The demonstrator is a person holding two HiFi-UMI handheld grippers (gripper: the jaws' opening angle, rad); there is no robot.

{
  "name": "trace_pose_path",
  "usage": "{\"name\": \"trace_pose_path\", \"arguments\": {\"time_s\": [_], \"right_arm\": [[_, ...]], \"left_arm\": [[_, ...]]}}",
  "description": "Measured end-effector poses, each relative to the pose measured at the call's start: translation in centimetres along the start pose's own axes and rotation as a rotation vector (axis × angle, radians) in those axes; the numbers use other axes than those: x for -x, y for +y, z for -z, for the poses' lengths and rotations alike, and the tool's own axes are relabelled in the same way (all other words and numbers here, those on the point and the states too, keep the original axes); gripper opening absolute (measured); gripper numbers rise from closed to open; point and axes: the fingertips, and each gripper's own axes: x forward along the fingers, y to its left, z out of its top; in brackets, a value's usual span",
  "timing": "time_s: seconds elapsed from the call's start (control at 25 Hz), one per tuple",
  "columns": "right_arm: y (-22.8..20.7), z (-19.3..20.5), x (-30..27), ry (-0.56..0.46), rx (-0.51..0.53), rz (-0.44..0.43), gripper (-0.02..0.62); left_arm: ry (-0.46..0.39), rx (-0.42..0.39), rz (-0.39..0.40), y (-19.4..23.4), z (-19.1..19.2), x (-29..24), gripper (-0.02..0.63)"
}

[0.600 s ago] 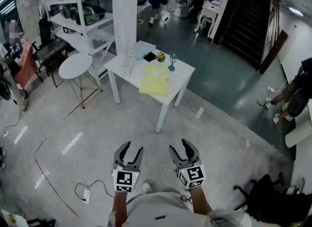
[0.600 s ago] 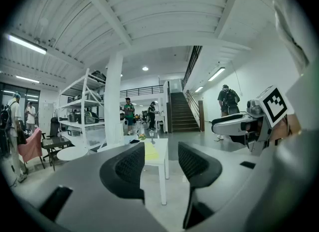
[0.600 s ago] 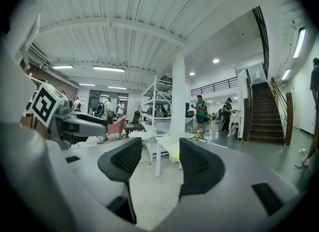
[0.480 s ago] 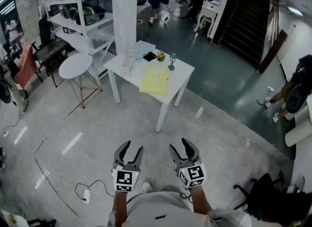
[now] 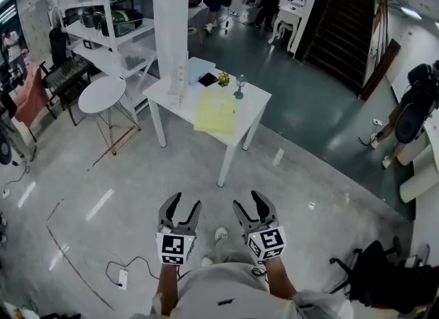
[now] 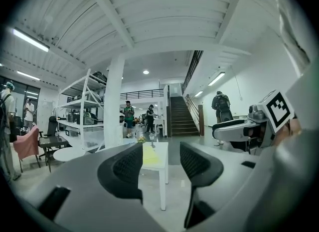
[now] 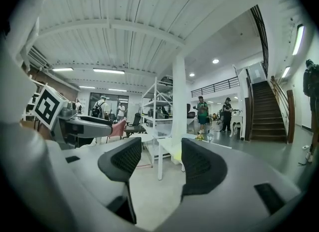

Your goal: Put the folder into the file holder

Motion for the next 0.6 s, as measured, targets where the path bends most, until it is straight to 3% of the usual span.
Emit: {"name": "trace_pose_path", "arguments": {"time_s": [0.6], "right_arm": [[-4.9, -0.8, -10.3, 0.012, -0.026, -0.004, 0.242]], "left_arm": [[0.025, 0.000, -0.017, 5.6, 0.1, -9.4, 0.247]]}}
